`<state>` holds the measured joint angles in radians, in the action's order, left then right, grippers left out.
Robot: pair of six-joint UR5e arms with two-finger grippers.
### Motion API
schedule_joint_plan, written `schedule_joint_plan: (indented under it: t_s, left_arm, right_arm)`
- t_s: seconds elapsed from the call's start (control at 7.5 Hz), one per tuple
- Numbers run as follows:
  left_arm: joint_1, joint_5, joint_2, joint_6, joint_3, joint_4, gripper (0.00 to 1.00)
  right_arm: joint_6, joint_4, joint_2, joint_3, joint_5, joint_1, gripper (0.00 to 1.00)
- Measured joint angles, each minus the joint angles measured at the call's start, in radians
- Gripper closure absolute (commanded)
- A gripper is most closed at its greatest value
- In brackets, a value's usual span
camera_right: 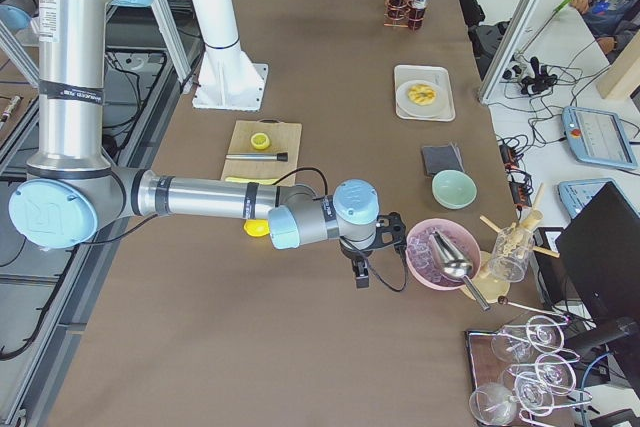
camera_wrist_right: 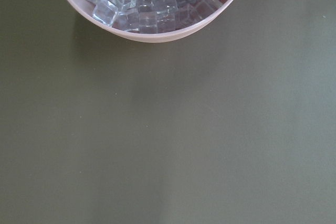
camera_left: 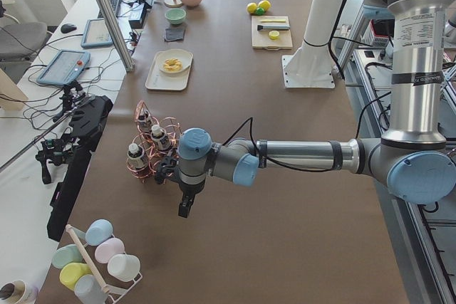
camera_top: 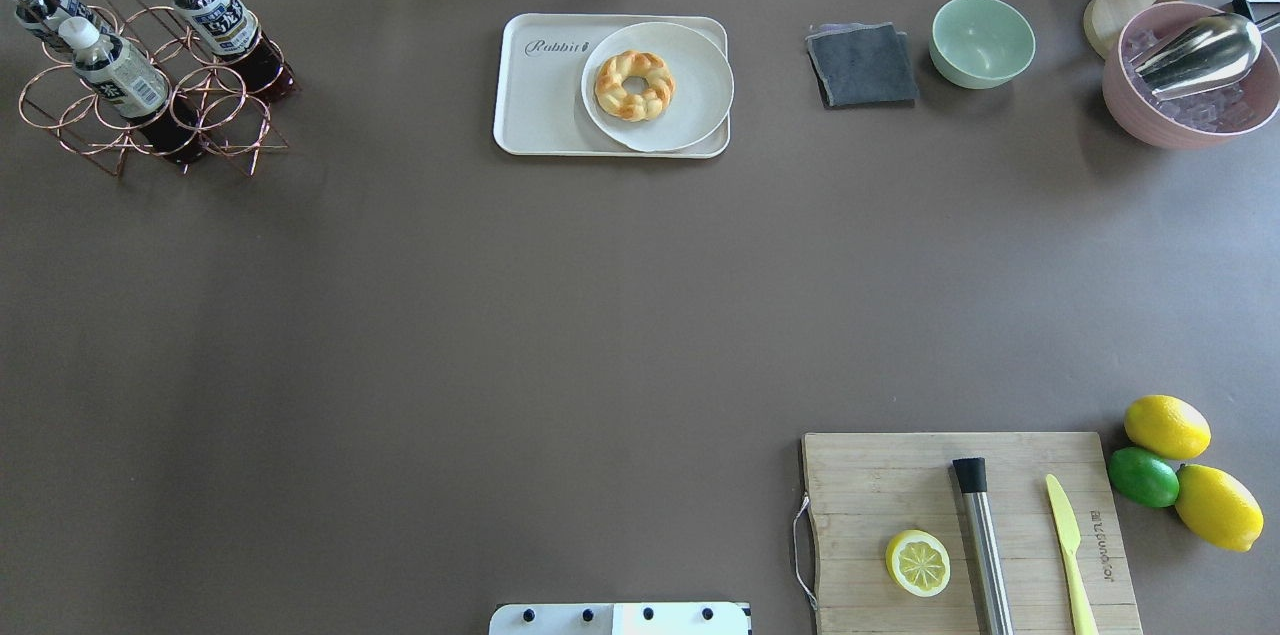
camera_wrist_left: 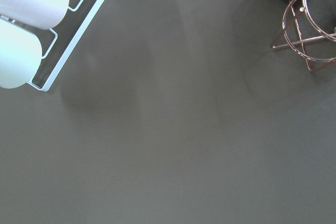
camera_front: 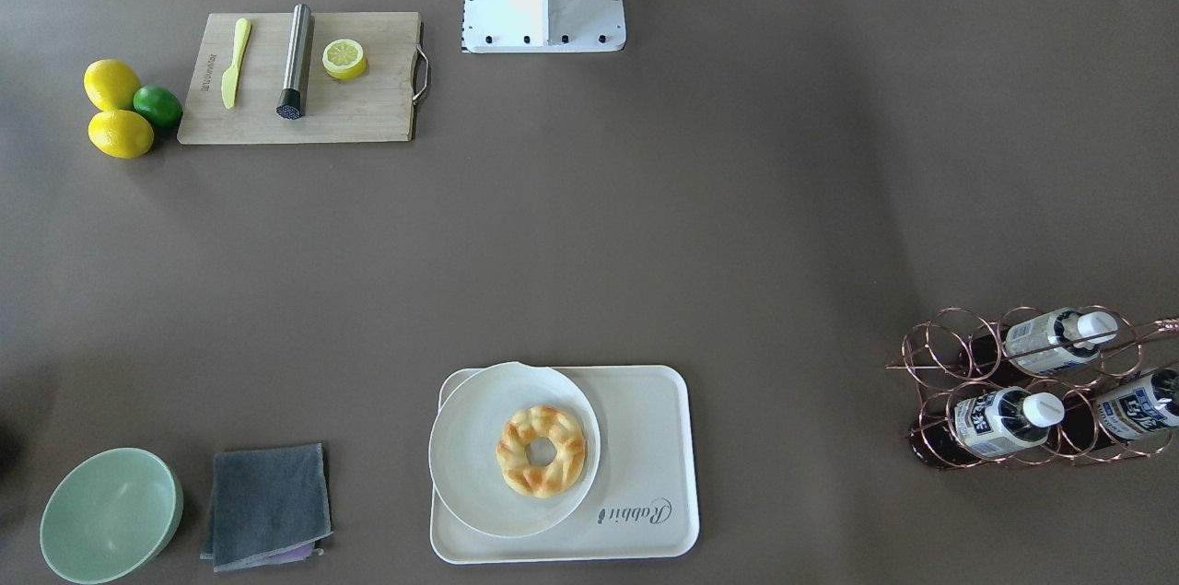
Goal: Place tea on tray
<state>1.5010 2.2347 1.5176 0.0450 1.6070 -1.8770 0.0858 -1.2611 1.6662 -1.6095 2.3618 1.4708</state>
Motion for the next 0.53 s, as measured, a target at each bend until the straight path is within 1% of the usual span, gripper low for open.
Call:
schedule_joint_plan:
  t_s: [0.27,0.53]
  left_arm:
    - [0.001,0.0,0.0,0.005,0.016,0.0,0.02]
    - [-0.005,0.0,-0.002,0.022,0.037,0.005,0.02]
  right_arm:
    - [0.006,0.0,0.028,-0.043,-0.001,0.0,0.0]
    - [0.006,0.0,0.035,-0.053,-0.009,-0.001,0.0]
